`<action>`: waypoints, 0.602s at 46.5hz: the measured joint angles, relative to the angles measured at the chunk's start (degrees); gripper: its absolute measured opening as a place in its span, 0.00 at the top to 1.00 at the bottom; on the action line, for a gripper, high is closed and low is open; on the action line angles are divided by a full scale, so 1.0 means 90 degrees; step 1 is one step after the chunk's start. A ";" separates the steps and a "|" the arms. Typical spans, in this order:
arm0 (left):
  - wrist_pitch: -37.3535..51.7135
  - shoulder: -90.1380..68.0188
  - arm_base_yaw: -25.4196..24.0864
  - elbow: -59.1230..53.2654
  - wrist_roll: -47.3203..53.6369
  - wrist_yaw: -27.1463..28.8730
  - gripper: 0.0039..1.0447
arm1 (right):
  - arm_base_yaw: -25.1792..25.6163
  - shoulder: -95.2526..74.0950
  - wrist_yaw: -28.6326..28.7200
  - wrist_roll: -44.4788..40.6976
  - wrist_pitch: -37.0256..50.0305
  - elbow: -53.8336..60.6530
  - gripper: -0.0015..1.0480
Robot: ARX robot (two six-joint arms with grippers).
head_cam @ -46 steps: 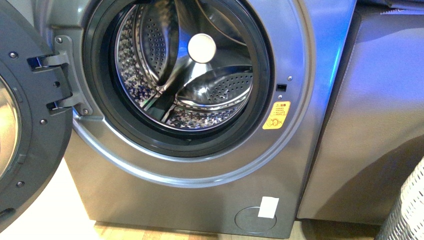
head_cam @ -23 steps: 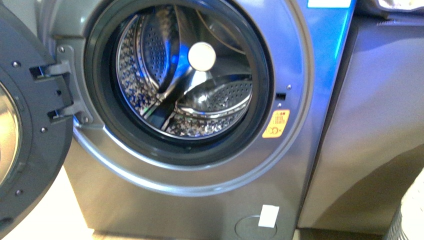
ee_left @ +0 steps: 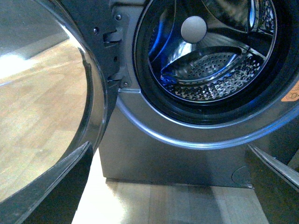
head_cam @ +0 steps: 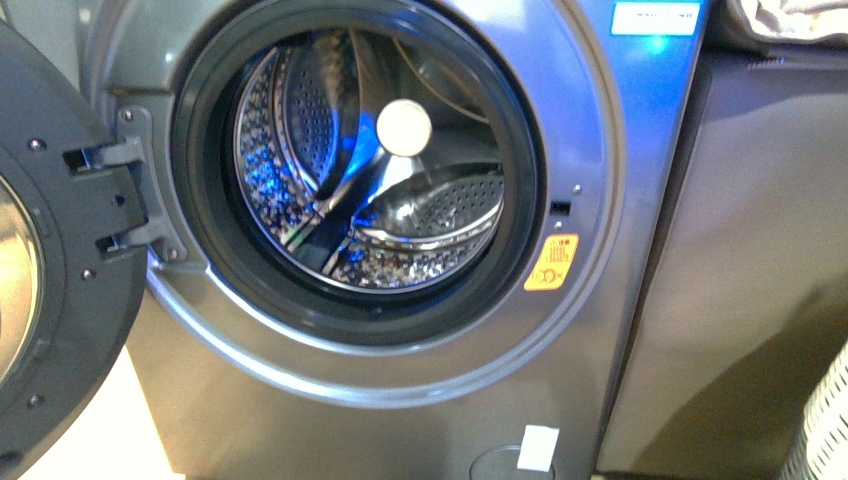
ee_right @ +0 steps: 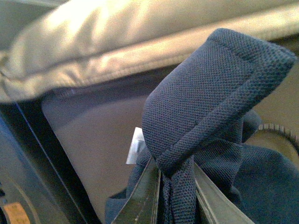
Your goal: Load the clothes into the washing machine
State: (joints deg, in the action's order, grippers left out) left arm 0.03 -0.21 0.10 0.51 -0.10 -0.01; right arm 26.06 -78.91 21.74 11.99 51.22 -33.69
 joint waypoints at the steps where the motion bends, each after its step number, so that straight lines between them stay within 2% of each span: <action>1: 0.0000 0.0000 0.0000 0.0000 0.0000 0.0000 0.06 | -0.0012 0.0172 0.0005 0.0007 -0.0131 -0.0141 0.91; 8: 0.0000 0.0000 0.0000 0.0000 0.0000 0.0000 0.06 | -0.0257 0.0860 -0.0046 -0.0027 -0.0920 -0.1013 0.91; 13: 0.0000 0.0000 0.0000 0.0000 0.0000 0.0000 0.06 | -0.0687 0.1154 -0.0226 -0.0155 -0.1554 -0.1829 0.91; 17: 0.0000 0.0000 0.0000 0.0000 0.0000 0.0000 0.06 | -0.1214 0.1236 -0.0461 -0.0352 -0.2205 -0.2837 0.91; 28: 0.0000 0.0000 0.0000 0.0000 0.0000 0.0000 0.06 | -0.3106 0.0833 -0.1069 -0.1090 -0.4201 -0.5683 0.91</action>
State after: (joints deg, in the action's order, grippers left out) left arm 0.03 -0.21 0.10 0.51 -0.10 -0.01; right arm -1.89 -71.42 12.12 2.17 13.41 -84.84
